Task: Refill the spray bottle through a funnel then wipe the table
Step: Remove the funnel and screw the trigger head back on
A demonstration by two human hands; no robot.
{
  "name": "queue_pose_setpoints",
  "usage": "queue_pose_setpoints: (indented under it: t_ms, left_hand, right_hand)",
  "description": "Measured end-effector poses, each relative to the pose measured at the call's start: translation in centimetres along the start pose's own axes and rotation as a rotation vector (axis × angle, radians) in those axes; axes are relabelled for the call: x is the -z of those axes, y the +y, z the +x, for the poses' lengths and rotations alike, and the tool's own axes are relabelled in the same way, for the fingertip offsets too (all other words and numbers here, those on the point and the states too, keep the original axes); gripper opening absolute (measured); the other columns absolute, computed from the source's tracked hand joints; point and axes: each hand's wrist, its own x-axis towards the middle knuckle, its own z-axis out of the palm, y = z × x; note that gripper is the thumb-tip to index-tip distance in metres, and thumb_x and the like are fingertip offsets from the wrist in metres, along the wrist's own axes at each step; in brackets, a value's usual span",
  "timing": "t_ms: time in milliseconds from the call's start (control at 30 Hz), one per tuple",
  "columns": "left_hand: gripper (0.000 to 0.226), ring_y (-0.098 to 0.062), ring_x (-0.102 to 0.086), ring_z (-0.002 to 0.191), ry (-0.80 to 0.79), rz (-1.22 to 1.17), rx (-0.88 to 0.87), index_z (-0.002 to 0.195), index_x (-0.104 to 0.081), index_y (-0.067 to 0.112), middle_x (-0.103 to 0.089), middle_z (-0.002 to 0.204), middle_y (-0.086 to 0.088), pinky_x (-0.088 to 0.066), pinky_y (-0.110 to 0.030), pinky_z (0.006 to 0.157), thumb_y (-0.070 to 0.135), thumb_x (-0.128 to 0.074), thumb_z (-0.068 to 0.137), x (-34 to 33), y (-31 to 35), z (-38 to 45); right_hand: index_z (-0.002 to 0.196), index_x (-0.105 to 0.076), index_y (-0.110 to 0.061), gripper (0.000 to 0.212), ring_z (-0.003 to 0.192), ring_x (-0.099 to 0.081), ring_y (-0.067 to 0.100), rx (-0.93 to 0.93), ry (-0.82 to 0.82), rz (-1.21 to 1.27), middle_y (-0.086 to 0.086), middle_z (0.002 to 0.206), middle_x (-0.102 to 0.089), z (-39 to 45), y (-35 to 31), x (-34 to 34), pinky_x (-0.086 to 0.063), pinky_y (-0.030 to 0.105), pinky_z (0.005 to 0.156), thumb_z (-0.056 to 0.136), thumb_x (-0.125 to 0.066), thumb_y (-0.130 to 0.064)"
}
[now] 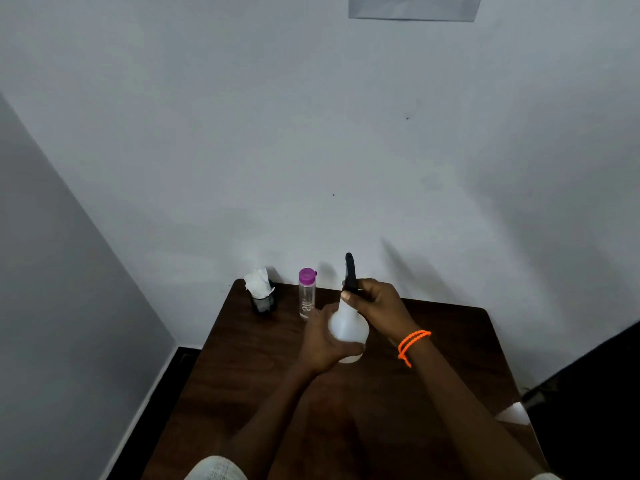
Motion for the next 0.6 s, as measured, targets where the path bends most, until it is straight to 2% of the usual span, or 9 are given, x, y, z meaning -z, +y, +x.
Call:
queue_pose_setpoints:
  t_ms: [67, 133, 233, 333, 433, 533, 600]
  left_hand:
    - [0.08, -0.009, -0.062, 0.105, 0.023, -0.015, 0.002, 0.116, -0.064, 0.028, -0.063, 0.113, 0.008, -0.059, -0.04, 0.081, 0.037, -0.098, 0.044, -0.3, 0.5, -0.7]
    - [0.082, -0.008, -0.06, 0.105, 0.05, 0.002, 0.019, 0.117, -0.064, 0.027, -0.06, 0.116, 0.005, -0.055, -0.03, 0.078, 0.041, -0.097, 0.043, -0.7, 0.9, -1.4]
    - [0.09, -0.01, -0.052, 0.108, 0.094, 0.038, 0.081, 0.124, -0.06, 0.025, -0.049, 0.121, 0.001, -0.046, -0.022, 0.081, 0.042, -0.095, 0.044, -1.6, 1.5, -2.9]
    - [0.091, -0.01, -0.051, 0.104, 0.117, 0.05, 0.134, 0.129, -0.059, 0.024, -0.049, 0.117, 0.0, -0.04, -0.014, 0.079, 0.038, -0.096, 0.046, -2.2, 1.6, -4.4]
    - [0.087, 0.0, -0.05, 0.098, 0.135, 0.057, 0.178, 0.125, -0.057, 0.033, -0.049, 0.113, 0.004, -0.036, -0.009, 0.075, 0.035, -0.097, 0.048, -2.0, 1.4, -5.9]
    - [0.085, -0.002, -0.05, 0.098, 0.121, 0.071, 0.217, 0.122, -0.052, 0.04, -0.047, 0.113, 0.006, -0.037, -0.011, 0.072, 0.035, -0.097, 0.051, -1.3, 1.0, -7.2]
    - [0.084, -0.003, -0.049, 0.097, 0.109, 0.09, 0.235, 0.121, -0.049, 0.04, -0.046, 0.113, 0.005, -0.037, -0.012, 0.072, 0.034, -0.097, 0.052, -0.6, 0.5, -7.8]
  right_hand:
    - [0.095, -0.079, -0.023, 0.016, 0.093, -0.074, 0.015, -0.008, 0.017, 0.008, -0.002, 0.095, -0.078, -0.5, 0.0, 0.3, -0.058, 0.05, 0.091, 0.081, -0.083, -0.032]
    - [0.086, -0.079, -0.023, 0.016, 0.086, -0.075, 0.015, -0.036, 0.072, 0.004, -0.003, 0.086, -0.078, -0.9, 0.0, 0.1, -0.06, 0.048, 0.085, 0.076, -0.087, -0.033]
    - [0.074, -0.074, -0.022, 0.027, 0.076, -0.073, 0.016, -0.067, 0.182, -0.024, -0.003, 0.075, -0.075, -1.5, 0.4, -0.6, -0.06, 0.04, 0.073, 0.066, -0.09, -0.042]
    - [0.072, -0.065, -0.021, 0.034, 0.071, -0.067, 0.011, -0.067, 0.268, -0.083, -0.004, 0.074, -0.07, -2.3, 0.6, -1.7, -0.051, 0.028, 0.066, 0.066, -0.091, -0.041]
    - [0.078, -0.069, -0.024, 0.031, 0.078, -0.069, 0.009, -0.063, 0.172, -0.065, -0.007, 0.082, -0.073, -2.8, 1.7, -2.1, -0.055, 0.03, 0.072, 0.067, -0.09, -0.043]
    - [0.091, -0.076, -0.033, 0.022, 0.092, -0.071, 0.009, -0.025, -0.02, -0.013, -0.009, 0.094, -0.077, -3.1, 2.7, -2.2, -0.059, 0.042, 0.086, 0.073, -0.085, -0.043]
    - [0.091, -0.077, -0.034, 0.015, 0.093, -0.071, 0.009, -0.017, -0.059, -0.017, -0.009, 0.093, -0.076, -3.4, 2.7, -2.8, -0.059, 0.041, 0.088, 0.078, -0.084, -0.036]
